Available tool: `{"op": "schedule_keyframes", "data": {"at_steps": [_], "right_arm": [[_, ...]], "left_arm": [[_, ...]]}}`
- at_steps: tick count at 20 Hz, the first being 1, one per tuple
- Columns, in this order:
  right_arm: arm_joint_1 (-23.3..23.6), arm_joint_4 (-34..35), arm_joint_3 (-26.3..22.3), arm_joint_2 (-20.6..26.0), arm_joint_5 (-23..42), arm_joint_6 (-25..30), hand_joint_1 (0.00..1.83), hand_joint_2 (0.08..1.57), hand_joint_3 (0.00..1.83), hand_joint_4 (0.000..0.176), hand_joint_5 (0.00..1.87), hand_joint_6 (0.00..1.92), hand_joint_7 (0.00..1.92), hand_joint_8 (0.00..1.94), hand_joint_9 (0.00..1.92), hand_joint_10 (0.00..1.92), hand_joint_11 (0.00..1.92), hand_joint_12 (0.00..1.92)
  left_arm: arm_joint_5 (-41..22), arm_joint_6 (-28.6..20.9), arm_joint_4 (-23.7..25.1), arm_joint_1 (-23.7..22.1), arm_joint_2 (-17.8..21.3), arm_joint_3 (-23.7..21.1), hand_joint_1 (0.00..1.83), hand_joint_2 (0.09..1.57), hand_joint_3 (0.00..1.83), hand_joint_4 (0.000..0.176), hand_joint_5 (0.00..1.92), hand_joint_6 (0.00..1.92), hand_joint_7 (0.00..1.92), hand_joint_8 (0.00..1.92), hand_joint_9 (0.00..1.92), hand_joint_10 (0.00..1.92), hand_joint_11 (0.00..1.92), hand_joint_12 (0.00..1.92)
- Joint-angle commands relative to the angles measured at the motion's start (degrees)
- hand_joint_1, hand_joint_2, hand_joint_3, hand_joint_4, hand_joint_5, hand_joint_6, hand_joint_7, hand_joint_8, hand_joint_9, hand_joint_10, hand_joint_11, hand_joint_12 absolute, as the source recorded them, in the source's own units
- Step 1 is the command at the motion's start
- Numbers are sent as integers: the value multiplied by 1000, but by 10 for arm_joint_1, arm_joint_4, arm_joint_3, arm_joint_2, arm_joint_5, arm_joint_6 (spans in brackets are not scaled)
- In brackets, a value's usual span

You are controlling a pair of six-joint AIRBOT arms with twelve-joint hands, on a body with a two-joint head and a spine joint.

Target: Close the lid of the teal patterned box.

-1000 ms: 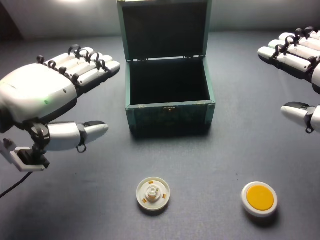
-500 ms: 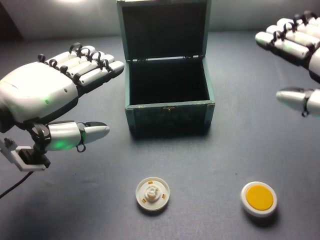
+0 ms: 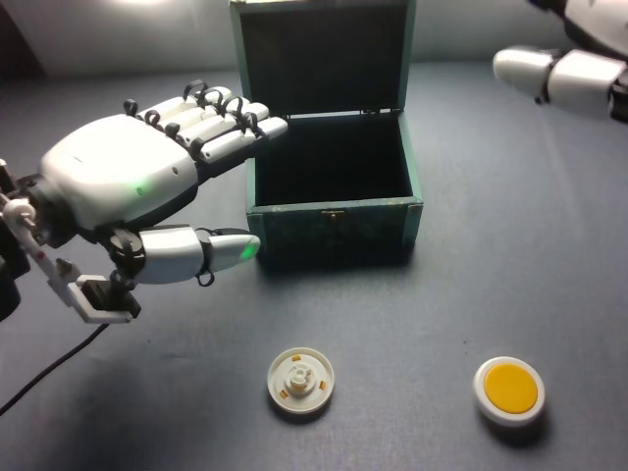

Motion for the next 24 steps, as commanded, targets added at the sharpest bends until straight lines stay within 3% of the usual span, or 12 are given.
{"op": "schedule_keyframes", "data": {"at_steps": [1, 5, 8, 9, 11, 14, 15, 17, 19, 20, 24], "right_arm": [[12, 1, 9, -2, 55, -2, 154, 1408, 0, 0, 0, 0, 0, 0, 0, 0, 0, 711], [52, 9, 65, -51, 3, -2, 85, 1403, 0, 0, 0, 0, 0, 0, 38, 15, 0, 1115], [71, 10, 95, -80, -24, -2, 45, 1421, 3, 0, 0, 0, 0, 0, 17, 5, 0, 1063], [78, 10, 103, -90, -30, -2, 112, 1410, 0, 0, 0, 0, 0, 0, 27, 9, 0, 1060], [94, 10, 125, -111, -48, -2, 173, 1399, 0, 0, 0, 0, 1, 0, 105, 40, 0, 1325], [104, 15, 152, -138, -73, -2, 255, 1364, 0, 0, 0, 0, 0, 0, 54, 14, 0, 1034], [104, 22, 163, -148, -80, -2, 158, 1360, 0, 0, 0, 0, 10, 3, 65, 17, 0, 1031], [105, 33, 178, -163, -92, -2, 145, 1349, 0, 0, 0, 0, 19, 2, 74, 15, 0, 1112], [105, 40, 188, -172, -102, -2, 155, 1363, 2, 0, 0, 0, 5, 1, 42, 14, 0, 945], [105, 41, 194, -177, -107, -2, 150, 1365, 1, 0, 0, 0, 20, 4, 59, 18, 0, 951], [105, 42, 193, -179, -108, -2, 134, 1366, 0, 0, 137, 40, 211, 42, 258, 98, 0, 1525]], "left_arm": [[-58, -5, -4, -9, -2, 4, 191, 1307, 1, 0, 0, 0, 0, 0, 0, 0, 0, 0], [-38, -10, 8, -28, -22, 22, 129, 1328, 7, 0, 0, 0, 0, 0, 0, 0, 0, 0], [-31, -14, 13, -36, -31, 31, 125, 1327, 5, 0, 0, 0, 0, 0, 0, 0, 0, 0], [-29, -14, 13, -38, -33, 33, 94, 1333, 7, 0, 0, 0, 0, 0, 0, 0, 0, 0], [-28, -14, 14, -40, -36, 37, 110, 1331, 4, 0, 0, 0, 0, 0, 0, 0, 0, 0], [-28, -14, 15, -42, -41, 42, 121, 1335, 5, 0, 0, 0, 0, 0, 0, 0, 0, 0], [-28, -14, 15, -43, -42, 43, 59, 1344, 8, 0, 0, 0, 0, 0, 0, 0, 0, 0], [-28, -15, 16, -45, -44, 45, 97, 1348, 6, 0, 0, 0, 0, 0, 0, 0, 0, 0], [-30, -15, 16, -46, -45, 45, 94, 1351, 5, 0, 0, 0, 0, 0, 0, 0, 0, 0], [-30, -15, 16, -46, -45, 46, 98, 1353, 5, 0, 0, 0, 0, 0, 0, 0, 0, 0], [-34, -18, 17, -46, -45, 46, 136, 1362, 5, 0, 0, 0, 0, 0, 0, 0, 0, 0]]}}
